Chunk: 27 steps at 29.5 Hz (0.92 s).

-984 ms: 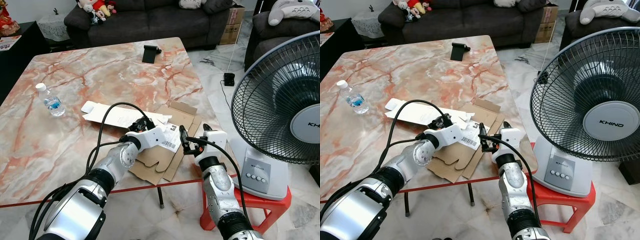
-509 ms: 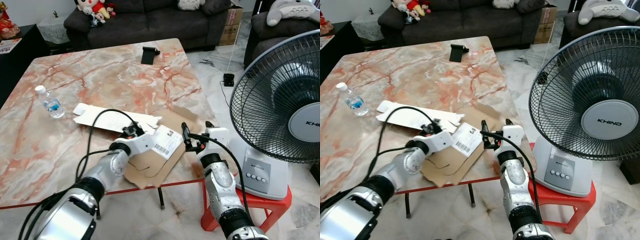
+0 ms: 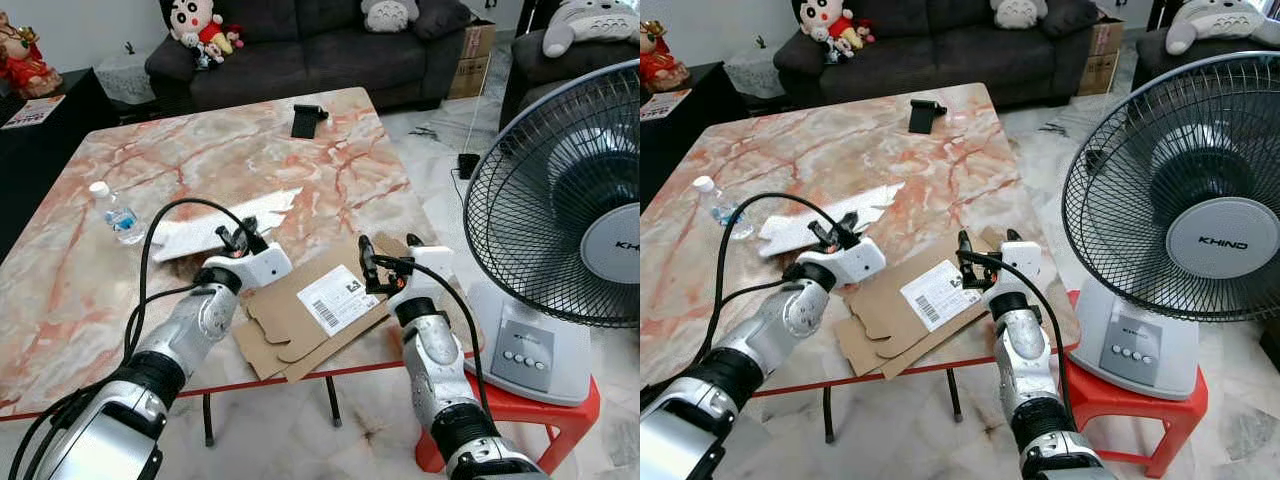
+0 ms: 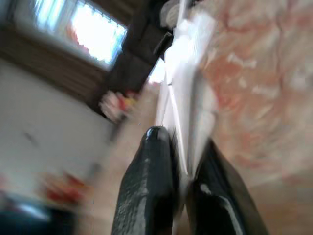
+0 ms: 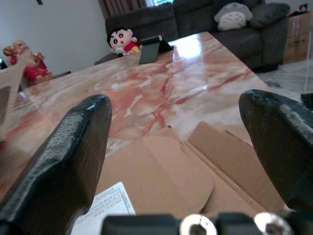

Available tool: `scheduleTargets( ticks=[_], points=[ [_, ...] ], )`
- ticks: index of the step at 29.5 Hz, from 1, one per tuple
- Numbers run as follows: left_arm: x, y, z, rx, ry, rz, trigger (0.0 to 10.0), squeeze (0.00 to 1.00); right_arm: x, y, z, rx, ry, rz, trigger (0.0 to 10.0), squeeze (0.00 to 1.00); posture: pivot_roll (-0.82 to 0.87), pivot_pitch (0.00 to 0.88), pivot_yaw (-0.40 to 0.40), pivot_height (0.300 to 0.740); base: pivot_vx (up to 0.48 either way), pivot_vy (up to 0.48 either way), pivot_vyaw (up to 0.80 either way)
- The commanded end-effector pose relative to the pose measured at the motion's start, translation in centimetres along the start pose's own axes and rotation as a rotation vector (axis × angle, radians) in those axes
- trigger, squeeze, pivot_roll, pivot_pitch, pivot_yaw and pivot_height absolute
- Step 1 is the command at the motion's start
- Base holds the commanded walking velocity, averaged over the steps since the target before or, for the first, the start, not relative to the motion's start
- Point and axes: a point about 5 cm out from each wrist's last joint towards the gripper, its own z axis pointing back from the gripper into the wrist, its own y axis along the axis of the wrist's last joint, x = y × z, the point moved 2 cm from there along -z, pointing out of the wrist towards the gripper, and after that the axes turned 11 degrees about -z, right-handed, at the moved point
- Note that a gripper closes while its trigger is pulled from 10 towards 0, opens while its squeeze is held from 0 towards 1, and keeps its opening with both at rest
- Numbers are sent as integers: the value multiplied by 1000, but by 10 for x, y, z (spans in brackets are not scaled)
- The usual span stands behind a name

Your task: Picking trash to rubbish bin

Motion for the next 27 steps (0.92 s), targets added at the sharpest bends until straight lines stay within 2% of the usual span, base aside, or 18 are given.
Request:
scheduleTargets(
  ticks=[1,5,12,27],
  points=[
    [-23,-14,6,-61,81,221,10000,0,-7,-1,-1,2,17,-9,10000,0,37,0,145,740,0,0,0],
    [-28,-23,12,-85,113,256,10000,0,-7,-2,-1,4,18,-15,10000,0,37,0,146,740,0,0,0],
    [-24,-26,28,-89,194,437,10000,0,-8,2,-4,22,25,-21,10000,0,35,0,144,740,0,0,0],
    [-15,-19,36,-89,154,421,10000,0,-11,-1,-3,19,29,-38,10000,0,60,0,140,740,0,0,0]
  ],
)
